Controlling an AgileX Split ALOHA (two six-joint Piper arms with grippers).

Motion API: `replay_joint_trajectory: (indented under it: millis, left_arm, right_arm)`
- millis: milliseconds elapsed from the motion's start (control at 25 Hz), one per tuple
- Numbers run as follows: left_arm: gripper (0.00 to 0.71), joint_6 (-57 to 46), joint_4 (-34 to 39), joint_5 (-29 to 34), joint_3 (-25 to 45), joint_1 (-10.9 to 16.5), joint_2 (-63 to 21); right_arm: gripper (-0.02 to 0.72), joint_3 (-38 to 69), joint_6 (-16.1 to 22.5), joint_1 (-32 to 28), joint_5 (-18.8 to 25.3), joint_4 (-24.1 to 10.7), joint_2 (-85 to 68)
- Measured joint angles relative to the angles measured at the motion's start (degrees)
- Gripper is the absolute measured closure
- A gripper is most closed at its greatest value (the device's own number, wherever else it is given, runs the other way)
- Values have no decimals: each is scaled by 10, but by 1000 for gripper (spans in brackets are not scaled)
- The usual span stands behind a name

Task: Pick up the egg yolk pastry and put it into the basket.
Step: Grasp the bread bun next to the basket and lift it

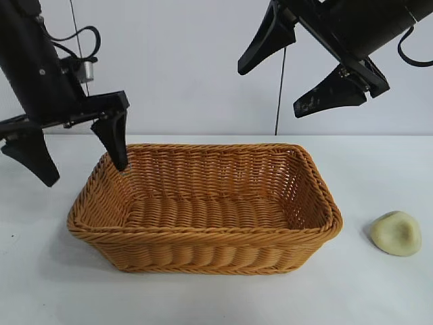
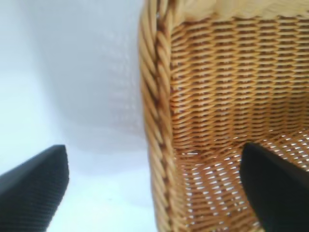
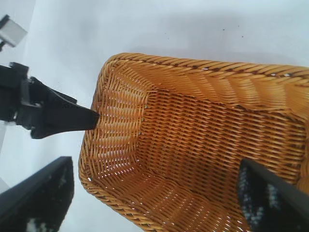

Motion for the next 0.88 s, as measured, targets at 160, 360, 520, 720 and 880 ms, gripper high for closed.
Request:
replay_joint_trajectory:
  millis: [160, 360, 520, 720, 880]
  left_arm:
    - [18, -3, 29, 24, -43, 3, 0]
    - [18, -3, 37, 34, -67, 40, 0]
    - [18, -3, 64, 34, -68, 86, 0]
    - [18, -3, 79, 35, -68, 115, -10]
    - [18, -3, 78, 35, -61, 115, -45]
  right_arm:
    - [50, 0, 0, 0, 0, 0, 0]
    - [50, 0, 0, 0, 0, 0, 0]
    - [50, 0, 0, 0, 0, 0, 0]
    - [50, 0, 0, 0, 0, 0, 0]
    - [50, 0, 0, 0, 0, 0, 0]
